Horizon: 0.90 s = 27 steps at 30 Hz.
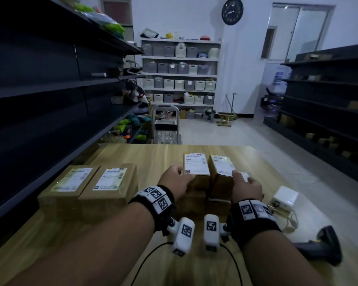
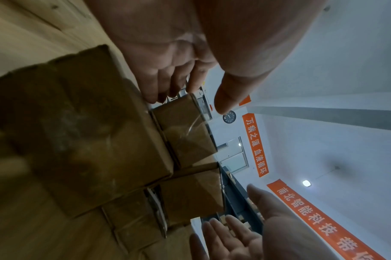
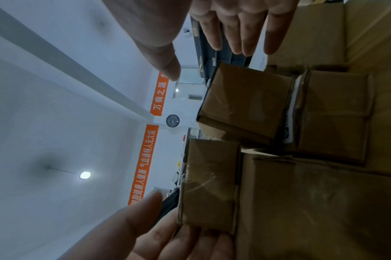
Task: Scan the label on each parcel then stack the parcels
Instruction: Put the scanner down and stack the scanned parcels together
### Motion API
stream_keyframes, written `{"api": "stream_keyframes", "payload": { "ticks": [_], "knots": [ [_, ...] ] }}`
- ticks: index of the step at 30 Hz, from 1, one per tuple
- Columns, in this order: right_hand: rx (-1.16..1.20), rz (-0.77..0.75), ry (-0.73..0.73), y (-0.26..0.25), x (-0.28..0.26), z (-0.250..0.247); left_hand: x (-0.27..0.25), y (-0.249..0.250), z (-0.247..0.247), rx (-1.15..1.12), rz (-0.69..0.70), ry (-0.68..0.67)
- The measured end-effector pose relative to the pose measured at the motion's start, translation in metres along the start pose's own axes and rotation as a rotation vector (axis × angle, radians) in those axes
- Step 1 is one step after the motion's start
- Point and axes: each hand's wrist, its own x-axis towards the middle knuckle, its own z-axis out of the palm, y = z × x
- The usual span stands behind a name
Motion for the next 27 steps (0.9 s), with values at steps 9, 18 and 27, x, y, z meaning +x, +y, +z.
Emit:
{"api": "stream_keyframes", "payload": {
  "ticks": [9,18,27],
  "knots": [
    [-0.149,-0.066,-0.134,0.006,0.0,0.001,0.003,-0.005,0.012,-0.031,0.013,0.028],
    [-0.07,-0.244,-0.105,-0.024,-0.047,0.016,-0.015,0.001,-0.031,-0.155,0.062,0.143],
    [0.04,-0.342,-0.323,-0.038,-0.115,0.097,-0.026,-0.015,-0.149,-0.225,0.142,0.412]
  ]
}}
